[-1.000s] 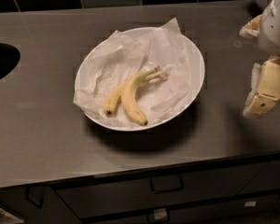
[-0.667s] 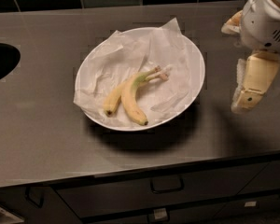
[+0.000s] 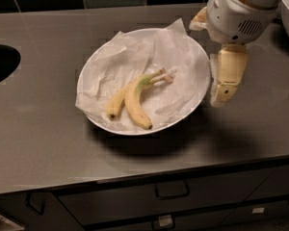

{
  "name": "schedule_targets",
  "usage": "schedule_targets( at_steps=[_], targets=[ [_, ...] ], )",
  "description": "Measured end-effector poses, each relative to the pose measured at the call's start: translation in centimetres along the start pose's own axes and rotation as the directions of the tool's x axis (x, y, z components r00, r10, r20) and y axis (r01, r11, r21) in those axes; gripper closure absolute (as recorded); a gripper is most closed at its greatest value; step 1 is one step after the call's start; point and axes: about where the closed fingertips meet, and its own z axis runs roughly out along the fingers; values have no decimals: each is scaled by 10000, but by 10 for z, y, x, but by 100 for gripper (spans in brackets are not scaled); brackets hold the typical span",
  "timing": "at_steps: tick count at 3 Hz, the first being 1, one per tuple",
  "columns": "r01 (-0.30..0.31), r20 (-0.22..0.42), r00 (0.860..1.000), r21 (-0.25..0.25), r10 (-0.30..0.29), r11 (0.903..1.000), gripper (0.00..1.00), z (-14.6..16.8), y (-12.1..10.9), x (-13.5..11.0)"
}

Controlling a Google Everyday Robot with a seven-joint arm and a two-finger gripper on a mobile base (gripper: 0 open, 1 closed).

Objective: Pick banana from white bowl

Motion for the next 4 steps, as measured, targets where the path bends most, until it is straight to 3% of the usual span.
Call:
schedule_targets(
  at_steps=[1,2,3,4],
  targets=[
    [1,0,10000,0,-1,10000,0,0,0,0],
    [442,-19,9990,-212,-442,9988,0,7,-8,-13],
    [941,-80,9954,-765,-950,9926,0,23,-19,-26],
    [1143,-13,9933,-1167,-1152,9866,17,36,-26,-33]
  ],
)
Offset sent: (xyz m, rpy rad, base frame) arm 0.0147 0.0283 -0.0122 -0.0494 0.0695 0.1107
